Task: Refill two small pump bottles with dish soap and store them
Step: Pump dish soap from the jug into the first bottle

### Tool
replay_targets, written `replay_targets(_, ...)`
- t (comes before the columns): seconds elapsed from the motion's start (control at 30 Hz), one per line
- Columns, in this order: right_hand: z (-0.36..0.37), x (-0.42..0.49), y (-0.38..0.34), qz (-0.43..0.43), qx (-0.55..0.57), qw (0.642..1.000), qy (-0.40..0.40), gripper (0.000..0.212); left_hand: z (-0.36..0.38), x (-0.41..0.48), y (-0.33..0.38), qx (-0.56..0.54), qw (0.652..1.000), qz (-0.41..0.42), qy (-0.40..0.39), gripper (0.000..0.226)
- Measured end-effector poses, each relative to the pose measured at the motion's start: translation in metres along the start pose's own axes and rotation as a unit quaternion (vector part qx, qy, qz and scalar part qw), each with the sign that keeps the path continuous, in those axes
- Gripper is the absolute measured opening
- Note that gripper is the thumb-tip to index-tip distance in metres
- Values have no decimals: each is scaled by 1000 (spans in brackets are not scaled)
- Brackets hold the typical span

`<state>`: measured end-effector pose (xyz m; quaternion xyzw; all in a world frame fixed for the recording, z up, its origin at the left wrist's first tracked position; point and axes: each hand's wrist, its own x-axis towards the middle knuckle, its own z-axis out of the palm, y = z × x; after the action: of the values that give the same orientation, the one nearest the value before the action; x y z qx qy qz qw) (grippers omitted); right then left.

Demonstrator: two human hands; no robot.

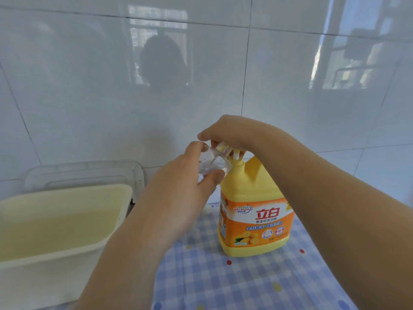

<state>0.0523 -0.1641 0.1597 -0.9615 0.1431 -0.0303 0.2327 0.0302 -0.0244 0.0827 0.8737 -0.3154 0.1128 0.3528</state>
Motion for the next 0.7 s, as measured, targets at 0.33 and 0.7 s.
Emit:
replay_targets(0.33,8,0,4,-25,9,999,24,27,0,1,-4,-9,999,-10,-31,41)
replay_targets(0.7,8,1,2,-21,5,999,38,25,-1,0,-3,-6,1000,-4,-15,46)
